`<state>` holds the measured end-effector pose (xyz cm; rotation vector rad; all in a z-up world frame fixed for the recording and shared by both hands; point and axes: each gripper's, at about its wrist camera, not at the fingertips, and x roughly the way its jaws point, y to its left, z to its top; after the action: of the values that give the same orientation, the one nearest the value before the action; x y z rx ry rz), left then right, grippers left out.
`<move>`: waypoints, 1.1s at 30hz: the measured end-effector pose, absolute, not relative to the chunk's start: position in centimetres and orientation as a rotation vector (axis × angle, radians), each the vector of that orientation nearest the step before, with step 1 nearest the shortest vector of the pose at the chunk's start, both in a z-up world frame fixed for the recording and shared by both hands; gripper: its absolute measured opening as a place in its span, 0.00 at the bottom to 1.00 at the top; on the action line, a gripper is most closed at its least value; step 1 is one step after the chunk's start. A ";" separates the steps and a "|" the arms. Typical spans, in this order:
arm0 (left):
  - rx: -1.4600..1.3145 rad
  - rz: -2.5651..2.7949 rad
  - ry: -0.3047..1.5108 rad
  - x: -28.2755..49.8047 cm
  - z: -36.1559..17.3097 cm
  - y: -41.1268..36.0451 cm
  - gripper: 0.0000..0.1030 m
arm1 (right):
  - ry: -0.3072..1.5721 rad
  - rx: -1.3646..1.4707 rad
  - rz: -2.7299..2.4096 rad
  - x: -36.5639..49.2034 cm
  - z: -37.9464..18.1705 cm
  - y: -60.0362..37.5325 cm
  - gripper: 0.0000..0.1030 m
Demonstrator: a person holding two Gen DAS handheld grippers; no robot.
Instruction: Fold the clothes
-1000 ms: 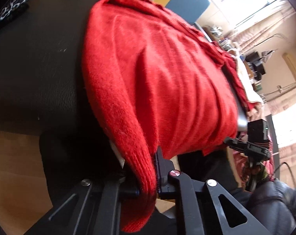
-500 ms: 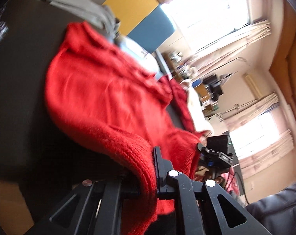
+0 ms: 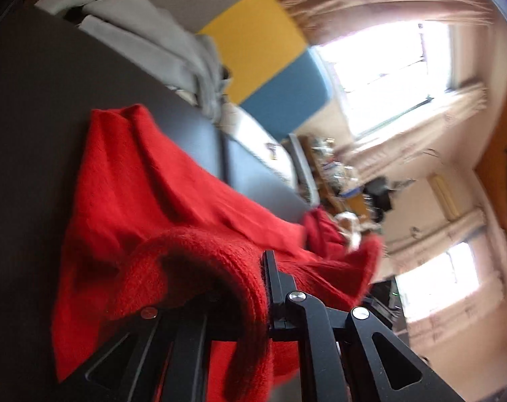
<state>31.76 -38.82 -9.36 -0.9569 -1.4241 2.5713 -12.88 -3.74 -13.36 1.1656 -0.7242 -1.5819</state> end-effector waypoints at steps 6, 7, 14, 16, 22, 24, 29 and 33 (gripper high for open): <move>-1.028 2.513 -1.518 31.6 -14.2 -39.8 0.07 | -0.778 1.233 -1.580 -14.6 -17.2 -2.8 0.05; -1.012 2.505 -1.541 32.1 -14.2 -39.8 0.07 | -0.774 1.228 -1.578 -14.4 -17.0 -2.7 0.05; -0.842 2.459 -1.490 33.2 -10.2 -39.5 0.07 | -0.747 1.052 -1.494 -13.3 -12.0 -3.0 0.11; -0.758 2.418 -1.562 32.9 -9.5 -40.7 0.07 | -0.811 1.010 -1.502 -13.9 -11.2 -3.2 0.11; -0.802 2.377 -1.803 30.5 -14.7 -43.4 0.09 | -0.977 1.192 -1.587 -16.7 -16.5 -3.0 0.16; -0.794 2.385 -1.816 30.8 -16.1 -43.3 0.09 | -1.063 1.163 -1.553 -16.6 -18.2 -2.1 0.05; -0.865 2.414 -1.737 33.8 -16.1 -40.1 0.08 | -1.021 1.134 -1.544 -14.4 -18.6 -1.1 0.05; -0.869 2.388 -1.805 38.2 -16.1 -38.6 0.08 | -0.857 1.217 -1.536 -11.7 -18.1 -0.6 0.09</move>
<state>38.21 -38.59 -16.08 -0.8687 -1.8046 2.3877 -11.70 -0.65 -18.13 1.2171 -0.8571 -1.5364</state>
